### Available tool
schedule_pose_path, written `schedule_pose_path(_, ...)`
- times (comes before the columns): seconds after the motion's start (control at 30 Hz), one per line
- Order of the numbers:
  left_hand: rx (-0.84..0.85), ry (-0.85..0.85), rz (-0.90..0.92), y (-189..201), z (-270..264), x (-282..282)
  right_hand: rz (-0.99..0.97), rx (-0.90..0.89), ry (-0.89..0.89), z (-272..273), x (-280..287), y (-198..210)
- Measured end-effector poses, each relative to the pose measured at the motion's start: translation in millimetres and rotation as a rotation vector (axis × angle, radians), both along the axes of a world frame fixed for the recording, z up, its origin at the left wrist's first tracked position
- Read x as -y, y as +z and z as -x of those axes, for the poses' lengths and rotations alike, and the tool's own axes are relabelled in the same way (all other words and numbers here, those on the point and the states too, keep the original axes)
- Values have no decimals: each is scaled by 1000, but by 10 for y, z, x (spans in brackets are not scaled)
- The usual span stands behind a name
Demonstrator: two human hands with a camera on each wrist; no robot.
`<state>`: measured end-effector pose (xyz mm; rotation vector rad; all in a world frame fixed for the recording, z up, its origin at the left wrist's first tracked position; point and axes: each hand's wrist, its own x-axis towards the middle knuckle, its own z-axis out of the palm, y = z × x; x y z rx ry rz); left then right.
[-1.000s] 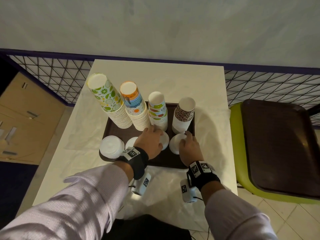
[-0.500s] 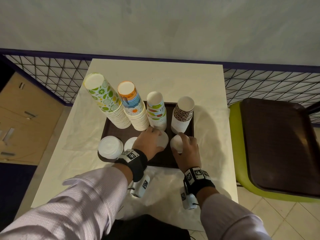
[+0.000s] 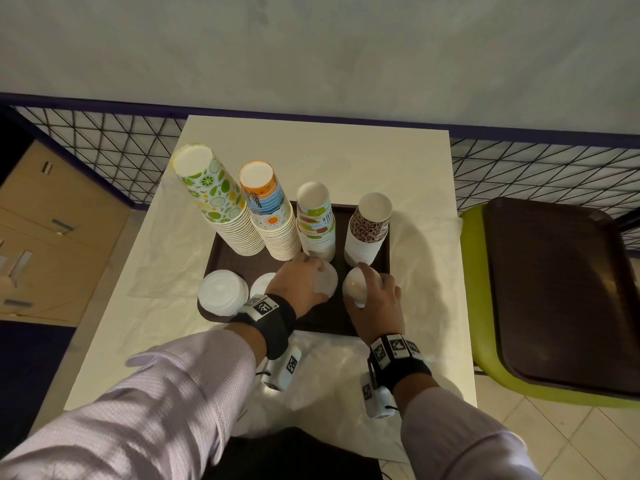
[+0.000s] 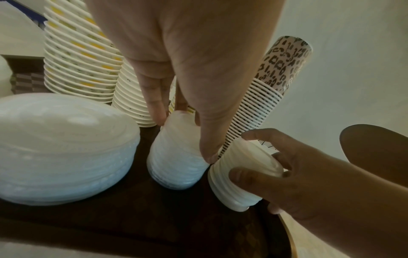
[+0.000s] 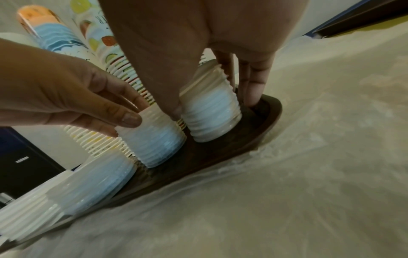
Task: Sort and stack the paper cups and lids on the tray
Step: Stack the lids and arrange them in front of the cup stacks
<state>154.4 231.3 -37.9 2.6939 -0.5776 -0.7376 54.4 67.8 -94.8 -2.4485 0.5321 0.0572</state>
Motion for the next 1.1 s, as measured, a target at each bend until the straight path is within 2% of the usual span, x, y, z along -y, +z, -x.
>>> schedule_pose_path(0.6, 6, 6, -11, -75, 12, -46, 4, 44, 37, 72, 46, 1)
schedule_pose_path(0.83, 35, 3, 41, -5, -11, -110, -2, 40, 54, 55, 55, 59)
schedule_pose_path(0.97, 176, 75, 217, 196, -4, -304, 57, 53, 56, 112, 67, 239)
schedule_pose_path(1.1, 337, 243, 344, 362, -41, -780, 121, 174, 39, 235, 60, 483)
